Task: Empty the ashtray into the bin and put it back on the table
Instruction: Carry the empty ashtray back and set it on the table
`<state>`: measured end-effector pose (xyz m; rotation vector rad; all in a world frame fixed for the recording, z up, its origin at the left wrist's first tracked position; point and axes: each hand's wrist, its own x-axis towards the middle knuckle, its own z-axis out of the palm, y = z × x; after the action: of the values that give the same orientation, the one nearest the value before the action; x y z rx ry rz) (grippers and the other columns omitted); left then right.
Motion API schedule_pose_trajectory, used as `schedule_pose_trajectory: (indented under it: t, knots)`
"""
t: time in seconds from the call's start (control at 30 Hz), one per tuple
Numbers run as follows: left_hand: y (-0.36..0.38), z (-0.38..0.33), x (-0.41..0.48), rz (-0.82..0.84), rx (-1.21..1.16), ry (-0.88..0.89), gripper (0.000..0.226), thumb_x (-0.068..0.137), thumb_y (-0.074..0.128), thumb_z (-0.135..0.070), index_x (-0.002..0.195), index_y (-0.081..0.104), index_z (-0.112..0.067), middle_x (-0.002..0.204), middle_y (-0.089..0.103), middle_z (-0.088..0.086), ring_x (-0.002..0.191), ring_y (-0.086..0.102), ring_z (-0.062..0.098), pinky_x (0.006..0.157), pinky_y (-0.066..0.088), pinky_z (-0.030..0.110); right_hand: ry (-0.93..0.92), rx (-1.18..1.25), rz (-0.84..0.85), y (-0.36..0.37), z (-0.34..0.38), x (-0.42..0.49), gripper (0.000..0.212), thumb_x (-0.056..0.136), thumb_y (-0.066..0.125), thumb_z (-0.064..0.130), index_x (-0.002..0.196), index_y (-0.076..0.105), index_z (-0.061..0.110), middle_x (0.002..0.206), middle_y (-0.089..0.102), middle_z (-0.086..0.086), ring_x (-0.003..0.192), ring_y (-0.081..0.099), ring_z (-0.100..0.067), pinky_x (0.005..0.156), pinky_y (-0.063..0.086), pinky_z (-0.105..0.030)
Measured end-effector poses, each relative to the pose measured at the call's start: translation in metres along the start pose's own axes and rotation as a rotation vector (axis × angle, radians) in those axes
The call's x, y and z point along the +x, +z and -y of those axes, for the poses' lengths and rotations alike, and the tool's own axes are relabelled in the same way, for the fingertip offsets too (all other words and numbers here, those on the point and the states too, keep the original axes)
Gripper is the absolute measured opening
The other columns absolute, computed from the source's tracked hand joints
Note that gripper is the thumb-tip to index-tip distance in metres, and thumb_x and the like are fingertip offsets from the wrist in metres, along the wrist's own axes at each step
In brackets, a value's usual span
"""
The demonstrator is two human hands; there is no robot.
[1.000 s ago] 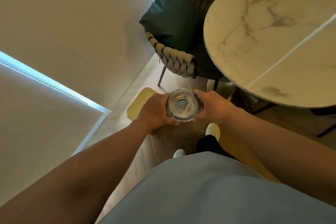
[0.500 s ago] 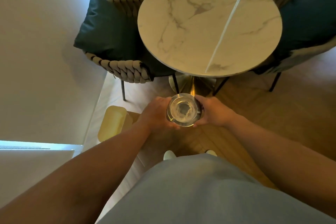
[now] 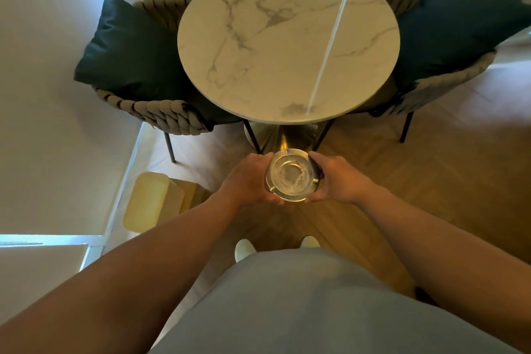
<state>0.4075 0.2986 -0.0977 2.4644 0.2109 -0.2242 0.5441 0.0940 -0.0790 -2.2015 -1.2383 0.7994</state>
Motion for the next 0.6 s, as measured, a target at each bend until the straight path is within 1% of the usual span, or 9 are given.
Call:
schedule_pose_trajectory:
  t: [0.1, 0.17, 0.23, 0.3, 0.4, 0.5, 0.57, 0.6]
  knots:
    - [0.010, -0.009, 0.010, -0.003, -0.005, -0.043, 0.099, 0.058, 0.084, -0.060, 0.137, 0.045, -0.015, 0.129, 0.059, 0.003, 0.117, 0.056, 0.020, 0.096, 0.049, 0.042, -0.018, -0.010, 0.018, -0.011, -0.015, 0.001, 0.082, 0.057, 0.093, 0.042, 0.125, 0.053, 0.022, 0.109, 0.067, 0.006, 0.099, 0.063, -0.010, 0.086, 0.055, -0.039]
    - [0.013, -0.015, 0.015, -0.038, -0.032, -0.060, 0.093, 0.058, 0.085, -0.058, 0.133, 0.048, -0.017, 0.125, 0.060, 0.002, 0.114, 0.057, 0.020, 0.095, 0.050, 0.042, -0.031, -0.005, 0.022, -0.018, -0.024, 0.002, 0.081, 0.058, 0.093, 0.041, 0.126, 0.052, 0.023, 0.109, 0.067, 0.007, 0.099, 0.063, -0.009, 0.087, 0.055, -0.037]
    - [0.013, -0.020, 0.020, -0.069, -0.057, -0.066, 0.087, 0.057, 0.085, -0.056, 0.129, 0.051, -0.020, 0.121, 0.062, 0.000, 0.110, 0.058, 0.018, 0.093, 0.051, 0.043, -0.042, -0.003, 0.028, -0.025, -0.030, 0.006, 0.081, 0.058, 0.093, 0.040, 0.126, 0.052, 0.023, 0.110, 0.067, 0.007, 0.098, 0.062, -0.008, 0.086, 0.054, -0.033]
    - [0.009, -0.026, 0.028, -0.076, -0.061, -0.079, 0.088, 0.054, 0.086, -0.057, 0.128, 0.052, -0.023, 0.120, 0.063, -0.002, 0.109, 0.058, 0.017, 0.093, 0.051, 0.043, -0.046, -0.014, 0.022, -0.033, -0.035, 0.010, 0.083, 0.057, 0.094, 0.040, 0.126, 0.052, 0.024, 0.110, 0.065, 0.010, 0.096, 0.059, -0.005, 0.082, 0.049, -0.025]
    - [0.001, -0.030, 0.042, -0.077, -0.084, -0.103, 0.089, 0.049, 0.084, -0.062, 0.125, 0.053, -0.029, 0.118, 0.063, -0.006, 0.107, 0.059, 0.014, 0.090, 0.052, 0.041, -0.040, -0.002, 0.033, -0.044, -0.042, 0.021, 0.083, 0.056, 0.094, 0.040, 0.125, 0.052, 0.024, 0.107, 0.063, 0.013, 0.096, 0.058, -0.004, 0.081, 0.047, -0.022]
    - [-0.008, -0.026, 0.062, -0.059, -0.067, -0.104, 0.091, 0.050, 0.086, -0.061, 0.128, 0.052, -0.028, 0.121, 0.063, -0.006, 0.112, 0.057, 0.014, 0.094, 0.051, 0.041, -0.029, -0.013, 0.037, -0.055, -0.047, 0.037, 0.083, 0.054, 0.094, 0.042, 0.123, 0.052, 0.024, 0.102, 0.060, 0.015, 0.091, 0.057, -0.004, 0.074, 0.041, -0.018]
    - [-0.015, -0.020, 0.077, -0.060, -0.047, -0.099, 0.092, 0.049, 0.088, -0.060, 0.128, 0.052, -0.027, 0.121, 0.063, -0.005, 0.112, 0.057, 0.015, 0.094, 0.050, 0.042, -0.020, -0.019, 0.033, -0.062, -0.051, 0.052, 0.085, 0.053, 0.094, 0.044, 0.123, 0.053, 0.023, 0.102, 0.062, 0.014, 0.090, 0.057, -0.005, 0.073, 0.042, -0.018]
    - [-0.019, -0.017, 0.086, -0.065, -0.043, -0.095, 0.092, 0.048, 0.088, -0.059, 0.127, 0.053, -0.027, 0.120, 0.064, -0.006, 0.110, 0.058, 0.015, 0.093, 0.050, 0.042, -0.011, -0.017, 0.034, -0.066, -0.054, 0.060, 0.086, 0.052, 0.094, 0.044, 0.124, 0.053, 0.023, 0.103, 0.063, 0.012, 0.091, 0.058, -0.007, 0.074, 0.044, -0.021]
